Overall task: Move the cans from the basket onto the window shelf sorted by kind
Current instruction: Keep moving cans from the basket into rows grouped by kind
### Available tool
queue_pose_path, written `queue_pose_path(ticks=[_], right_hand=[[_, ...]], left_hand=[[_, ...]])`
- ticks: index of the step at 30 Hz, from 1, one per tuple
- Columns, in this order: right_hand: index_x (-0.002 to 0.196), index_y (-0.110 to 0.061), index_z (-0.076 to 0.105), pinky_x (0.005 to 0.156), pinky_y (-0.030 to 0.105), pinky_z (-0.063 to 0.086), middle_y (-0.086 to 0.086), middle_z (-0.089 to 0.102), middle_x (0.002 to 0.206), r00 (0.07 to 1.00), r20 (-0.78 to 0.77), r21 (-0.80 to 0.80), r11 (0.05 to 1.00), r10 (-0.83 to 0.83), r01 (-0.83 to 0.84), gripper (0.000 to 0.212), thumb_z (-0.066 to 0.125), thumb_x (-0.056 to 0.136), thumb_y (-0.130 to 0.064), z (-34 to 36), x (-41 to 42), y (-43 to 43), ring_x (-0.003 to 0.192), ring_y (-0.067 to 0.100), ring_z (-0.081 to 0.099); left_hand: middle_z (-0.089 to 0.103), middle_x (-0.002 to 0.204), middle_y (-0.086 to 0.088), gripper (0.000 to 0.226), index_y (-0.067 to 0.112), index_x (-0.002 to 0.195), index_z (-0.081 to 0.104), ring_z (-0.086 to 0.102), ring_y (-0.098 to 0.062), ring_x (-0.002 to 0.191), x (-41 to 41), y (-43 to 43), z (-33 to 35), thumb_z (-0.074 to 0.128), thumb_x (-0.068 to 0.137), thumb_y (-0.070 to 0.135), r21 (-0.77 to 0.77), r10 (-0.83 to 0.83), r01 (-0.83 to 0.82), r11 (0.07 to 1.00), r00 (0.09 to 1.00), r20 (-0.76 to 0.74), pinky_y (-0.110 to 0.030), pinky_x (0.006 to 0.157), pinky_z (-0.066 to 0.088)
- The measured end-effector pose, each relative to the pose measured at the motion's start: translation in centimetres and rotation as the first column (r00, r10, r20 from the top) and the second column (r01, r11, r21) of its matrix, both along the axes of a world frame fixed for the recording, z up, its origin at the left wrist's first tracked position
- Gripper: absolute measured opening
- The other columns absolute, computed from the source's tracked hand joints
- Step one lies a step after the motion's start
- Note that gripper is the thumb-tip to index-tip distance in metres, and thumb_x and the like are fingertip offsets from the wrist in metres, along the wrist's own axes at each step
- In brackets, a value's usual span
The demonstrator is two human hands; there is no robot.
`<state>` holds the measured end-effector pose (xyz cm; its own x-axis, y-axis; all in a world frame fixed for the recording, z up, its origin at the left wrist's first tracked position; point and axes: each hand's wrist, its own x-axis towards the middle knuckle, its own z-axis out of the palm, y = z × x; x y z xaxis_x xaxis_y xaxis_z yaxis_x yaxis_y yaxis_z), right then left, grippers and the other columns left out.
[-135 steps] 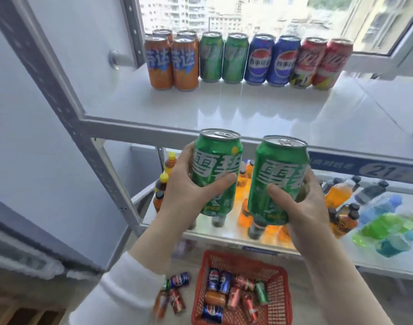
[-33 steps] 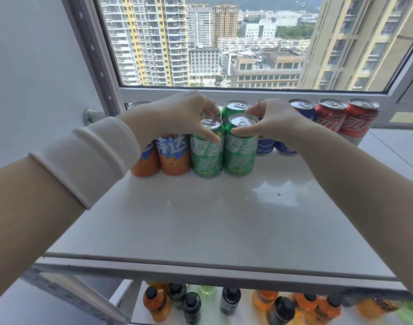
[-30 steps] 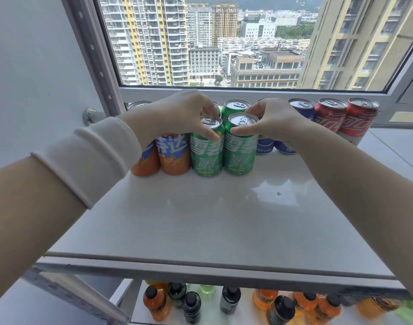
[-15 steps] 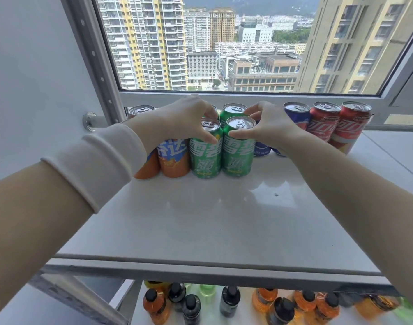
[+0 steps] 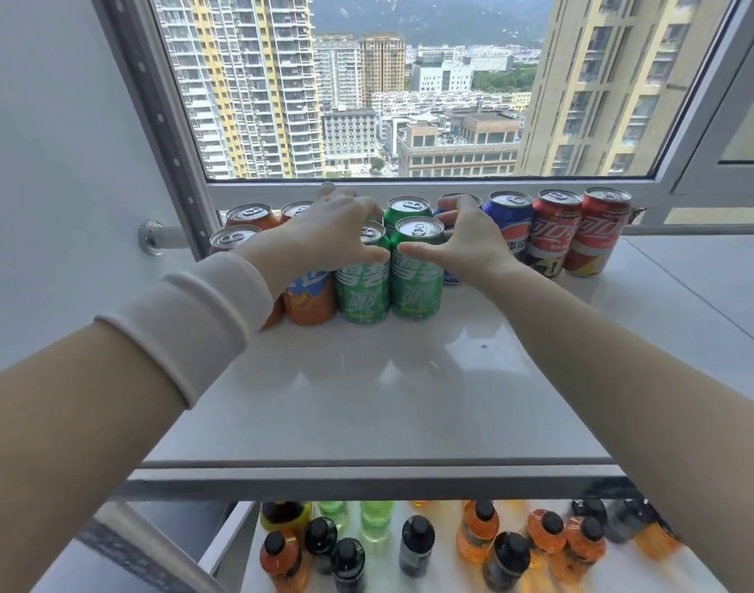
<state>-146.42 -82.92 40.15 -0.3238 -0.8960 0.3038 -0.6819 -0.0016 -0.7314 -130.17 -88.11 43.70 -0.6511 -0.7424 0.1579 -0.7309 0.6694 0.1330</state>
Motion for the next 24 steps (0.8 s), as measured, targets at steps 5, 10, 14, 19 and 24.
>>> queue_pose_path(ticks=[5, 10, 14, 19, 24], right_hand=[[0.130, -0.007, 0.041, 0.096, 0.022, 0.035, 0.010, 0.044, 0.129, 0.994, -0.083, -0.147, 0.988, -0.070, 0.057, 0.071, 0.074, 0.075, -0.036, -0.8, 1.0, 3.4, 0.117, 0.020, 0.045], [0.130, -0.006, 0.044, 0.098, 0.024, 0.035, 0.013, 0.045, 0.130, 0.992, -0.080, -0.207, 0.975, -0.096, 0.077, 0.060, 0.068, 0.082, -0.032, -2.2, 1.3, 9.1, 0.120, 0.022, 0.045], [0.127, -0.005, 0.047, 0.083, 0.009, 0.026, 0.013, 0.047, 0.127, 0.982, -0.150, -0.243, 0.967, -0.112, 0.073, 0.052, 0.065, 0.085, -0.029, -3.4, 1.0, 14.6, 0.117, 0.022, 0.046], [0.125, -0.001, 0.049, 0.095, 0.019, 0.029, 0.016, 0.051, 0.123, 0.968, -0.243, -0.247, 0.969, -0.060, -0.002, 0.048, 0.064, 0.086, -0.025, -6.7, 0.7, 22.9, 0.119, 0.026, 0.046], [0.117, 0.001, 0.055, 0.095, 0.024, 0.034, 0.018, 0.056, 0.114, 0.967, -0.250, -0.210, 0.978, -0.058, 0.004, 0.044, 0.060, 0.084, -0.027, -11.6, 0.3, 32.4, 0.111, 0.031, 0.052]], left_hand=[[0.040, 0.139, -0.010, 0.052, 0.015, 0.137, 0.041, 0.023, -0.025, 0.133, 0.2, 2.9, -1.1, 0.056, 0.090, 0.032, -0.088, 0.012, -0.028, 0.996, 0.983, -0.183, -0.039, 0.107, 0.025], [0.046, 0.135, -0.010, 0.046, 0.013, 0.132, 0.047, 0.029, -0.025, 0.129, 0.1, 7.9, -3.1, 0.058, 0.089, 0.027, -0.139, 0.022, -0.074, 0.987, 0.937, -0.348, -0.034, 0.107, 0.026], [0.049, 0.132, -0.009, 0.046, 0.012, 0.130, 0.049, 0.031, -0.025, 0.126, -0.5, 13.6, -5.0, 0.058, 0.088, 0.027, -0.138, 0.049, -0.118, 0.983, 0.904, -0.424, -0.029, 0.104, 0.025], [0.053, 0.129, -0.012, 0.044, 0.008, 0.128, 0.052, 0.036, -0.029, 0.125, -0.8, 21.6, -8.6, 0.059, 0.087, 0.023, -0.149, 0.074, -0.155, 0.977, 0.893, -0.444, -0.026, 0.103, 0.021], [0.055, 0.124, -0.013, 0.040, 0.005, 0.124, 0.054, 0.040, -0.030, 0.121, -1.2, 30.3, -13.3, 0.058, 0.087, 0.021, -0.105, 0.071, -0.124, 0.987, 0.910, -0.408, -0.028, 0.103, 0.025]])
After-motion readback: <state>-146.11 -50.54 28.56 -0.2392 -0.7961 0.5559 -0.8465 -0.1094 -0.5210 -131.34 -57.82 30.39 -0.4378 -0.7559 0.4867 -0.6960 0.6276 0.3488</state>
